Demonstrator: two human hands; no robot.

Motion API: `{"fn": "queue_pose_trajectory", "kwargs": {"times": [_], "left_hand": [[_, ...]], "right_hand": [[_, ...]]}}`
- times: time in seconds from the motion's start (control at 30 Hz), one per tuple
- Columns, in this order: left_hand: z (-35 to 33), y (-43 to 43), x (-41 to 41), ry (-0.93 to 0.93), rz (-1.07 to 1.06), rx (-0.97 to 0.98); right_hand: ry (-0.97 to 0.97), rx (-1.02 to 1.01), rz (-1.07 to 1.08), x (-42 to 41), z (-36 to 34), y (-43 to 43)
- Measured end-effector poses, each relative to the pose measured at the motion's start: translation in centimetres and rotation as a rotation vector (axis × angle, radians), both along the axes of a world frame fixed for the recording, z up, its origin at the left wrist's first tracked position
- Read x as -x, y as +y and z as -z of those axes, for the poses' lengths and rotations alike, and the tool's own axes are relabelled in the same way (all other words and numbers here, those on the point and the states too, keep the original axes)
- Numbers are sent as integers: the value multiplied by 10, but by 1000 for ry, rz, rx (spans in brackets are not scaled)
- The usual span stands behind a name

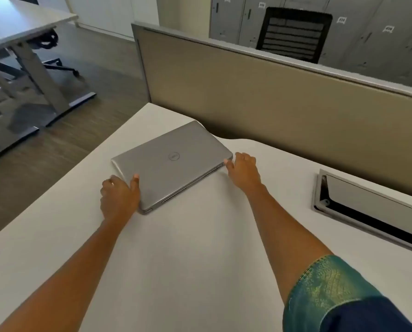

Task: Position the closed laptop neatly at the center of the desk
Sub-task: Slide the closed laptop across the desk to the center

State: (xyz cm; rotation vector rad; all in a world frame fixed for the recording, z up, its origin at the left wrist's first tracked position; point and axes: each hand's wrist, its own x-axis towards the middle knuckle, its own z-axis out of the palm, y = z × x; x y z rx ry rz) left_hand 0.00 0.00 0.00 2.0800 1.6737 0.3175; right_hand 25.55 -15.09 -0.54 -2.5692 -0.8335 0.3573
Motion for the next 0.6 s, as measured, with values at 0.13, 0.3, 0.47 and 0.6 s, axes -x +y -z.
{"fn": "queue_pose_trajectory", "kwargs": {"times": [0.13, 0.3, 0.47, 0.6], "left_hand": [[-1, 25, -17, -111, -42, 81], [5, 39, -31, -332, -200, 253], [-1, 44, -35, -698, -383, 542], [-11, 51, -28, -803, -403, 731]], "right_hand": [[47, 22, 13, -29, -2, 39], [2, 97, -15, -44, 18, 78], [-40, 62, 23, -52, 24, 102], [-14, 73, 40, -52, 25, 113]]}}
